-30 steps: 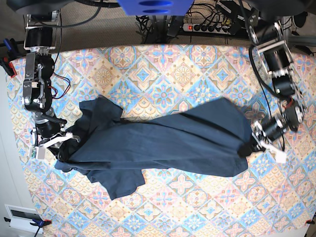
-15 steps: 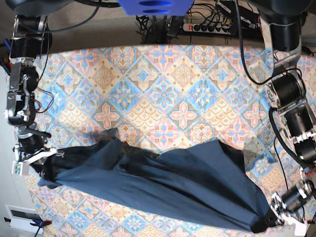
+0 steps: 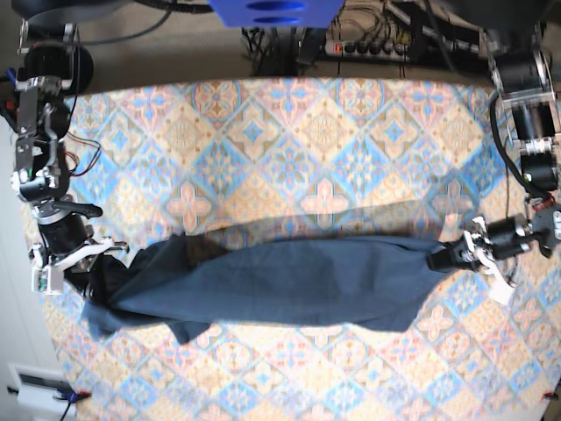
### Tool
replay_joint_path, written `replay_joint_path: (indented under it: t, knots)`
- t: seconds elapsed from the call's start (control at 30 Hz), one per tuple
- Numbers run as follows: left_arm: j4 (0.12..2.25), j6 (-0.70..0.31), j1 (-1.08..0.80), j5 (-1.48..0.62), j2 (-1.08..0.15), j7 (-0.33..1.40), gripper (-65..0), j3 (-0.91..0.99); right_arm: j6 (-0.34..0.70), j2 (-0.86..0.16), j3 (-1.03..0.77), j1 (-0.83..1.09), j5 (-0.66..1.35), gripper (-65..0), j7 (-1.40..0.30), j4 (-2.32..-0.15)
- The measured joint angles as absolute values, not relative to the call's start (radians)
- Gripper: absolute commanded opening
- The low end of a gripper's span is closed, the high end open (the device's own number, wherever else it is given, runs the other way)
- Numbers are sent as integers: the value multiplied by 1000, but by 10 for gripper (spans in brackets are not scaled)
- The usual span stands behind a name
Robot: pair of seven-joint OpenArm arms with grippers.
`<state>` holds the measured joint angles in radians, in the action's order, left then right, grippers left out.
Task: Layout the t-shirt on the table in an organized manner, then fold the t-shirt properly
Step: 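Lift the shirt with both grippers and stretch it between them, then lower the stretched shirt onto the table with both grippers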
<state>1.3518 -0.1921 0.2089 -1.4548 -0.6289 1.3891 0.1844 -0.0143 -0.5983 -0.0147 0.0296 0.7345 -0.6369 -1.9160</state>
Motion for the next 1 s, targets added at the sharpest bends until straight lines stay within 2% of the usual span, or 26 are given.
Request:
replay_joint_path:
  t: [0.13,0.37,0.63,0.83,1.0]
  knots:
    - [1410,-194,-47,-1458,-630,1334,-650,259,-17,-605,-16,83,731,-643,-683,-1923]
    - [1412,-196,-257,-1423,-612,1291,-650,262,-15,-601,-14,185,719,-643,-861,-1929]
    - [1411,-196,-270,-1150,-577,1282,-650,257,-9,-601,-15,179,727,-643,-967,-1930]
    - [1418,-207,-277,-1096,-580,1294,-650,258,-8,-599,-27,180,728,-643,-975,-1926]
    - [1419,-212,-277,-1070,-581,1280,-650,258,-5,-596,-141,180,735,-643,-981,-1925]
